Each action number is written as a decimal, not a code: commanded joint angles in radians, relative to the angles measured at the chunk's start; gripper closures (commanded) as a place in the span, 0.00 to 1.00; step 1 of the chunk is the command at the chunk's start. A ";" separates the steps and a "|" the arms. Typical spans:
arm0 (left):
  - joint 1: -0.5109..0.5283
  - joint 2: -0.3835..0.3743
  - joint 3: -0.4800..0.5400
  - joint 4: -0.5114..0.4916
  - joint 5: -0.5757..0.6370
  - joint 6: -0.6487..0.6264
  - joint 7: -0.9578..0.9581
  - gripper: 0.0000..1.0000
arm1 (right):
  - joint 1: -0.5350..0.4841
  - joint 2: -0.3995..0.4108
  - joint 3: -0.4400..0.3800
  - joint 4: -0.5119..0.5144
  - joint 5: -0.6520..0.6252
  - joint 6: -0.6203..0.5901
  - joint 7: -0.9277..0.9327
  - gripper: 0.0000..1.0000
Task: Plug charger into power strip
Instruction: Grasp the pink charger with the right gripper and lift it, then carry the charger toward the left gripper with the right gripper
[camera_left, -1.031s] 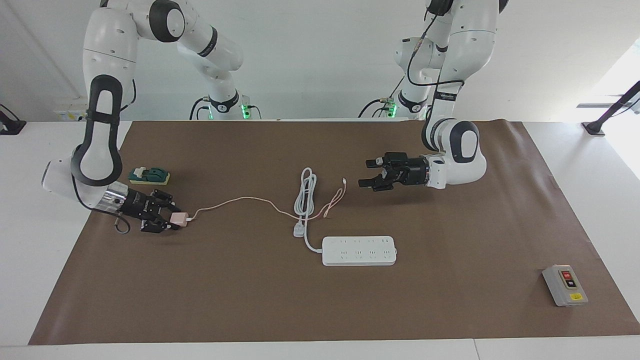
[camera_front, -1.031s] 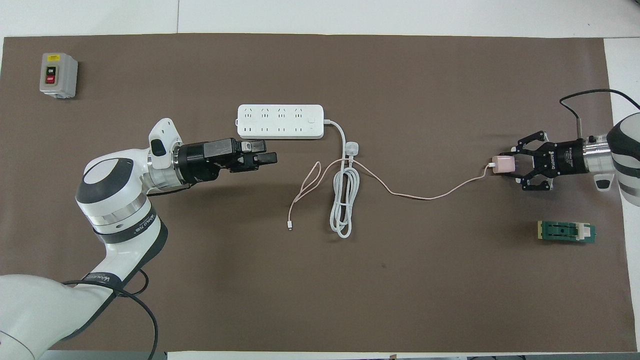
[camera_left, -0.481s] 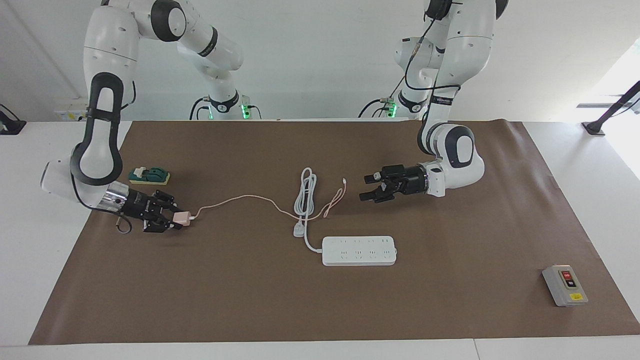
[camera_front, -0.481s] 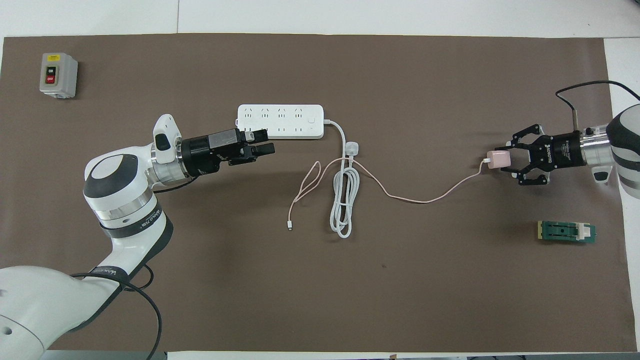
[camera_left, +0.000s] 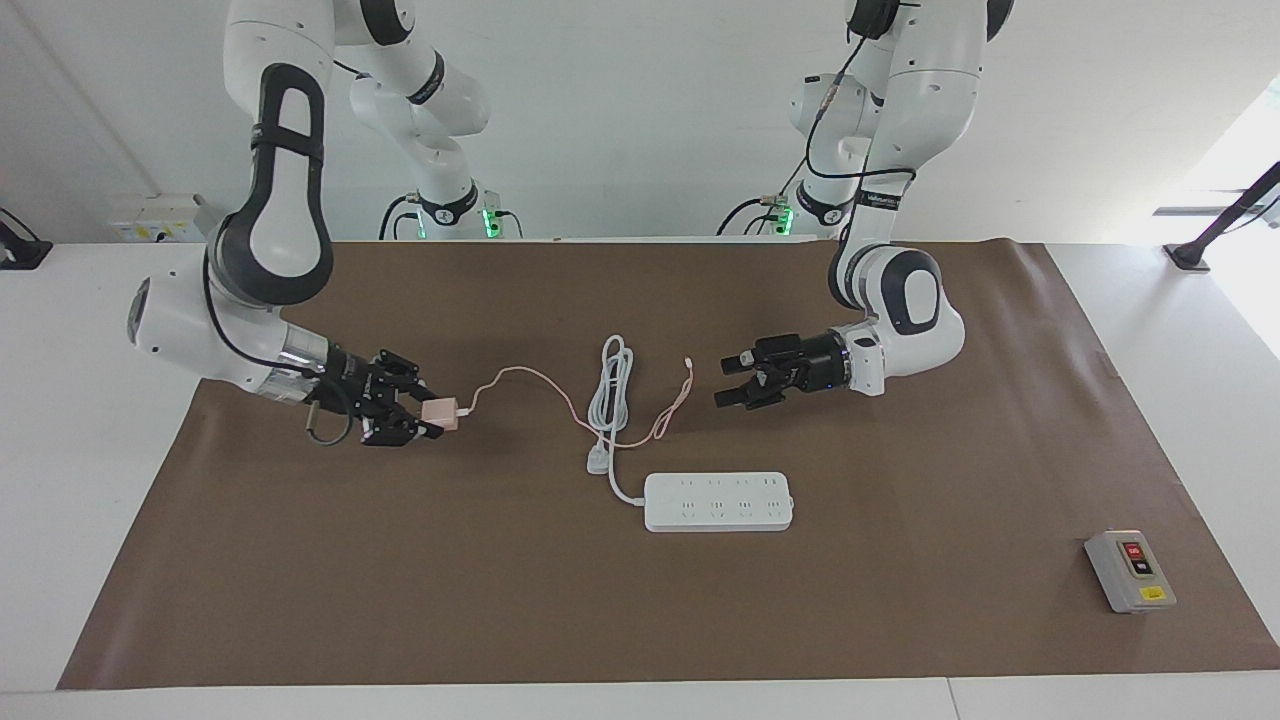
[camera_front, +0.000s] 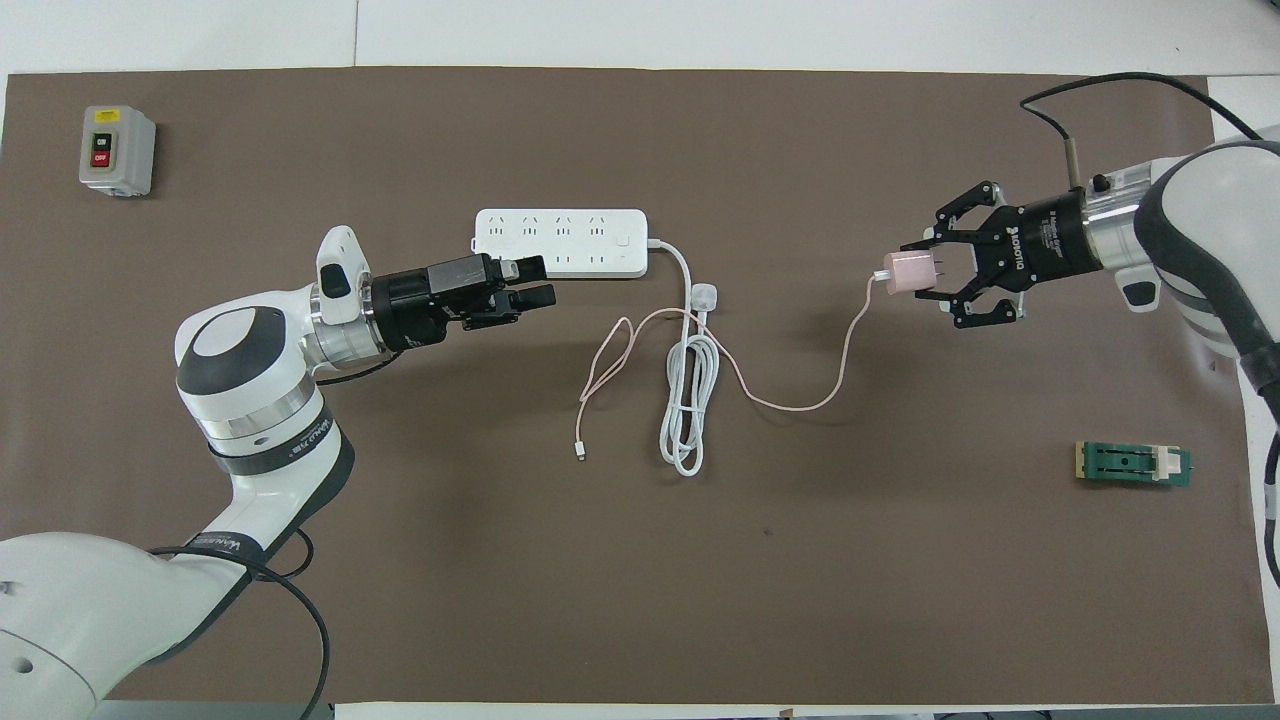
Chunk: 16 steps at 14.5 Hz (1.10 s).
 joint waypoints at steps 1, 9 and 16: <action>-0.014 0.013 0.008 0.017 -0.019 0.013 -0.011 0.00 | 0.088 -0.021 -0.004 0.012 0.059 0.035 0.120 1.00; 0.001 0.031 0.008 0.050 -0.018 -0.031 -0.011 0.00 | 0.387 -0.027 -0.003 0.027 0.122 0.347 0.337 1.00; 0.004 0.046 0.010 0.061 -0.018 -0.073 -0.006 0.00 | 0.519 0.093 -0.004 0.149 0.120 0.429 0.403 1.00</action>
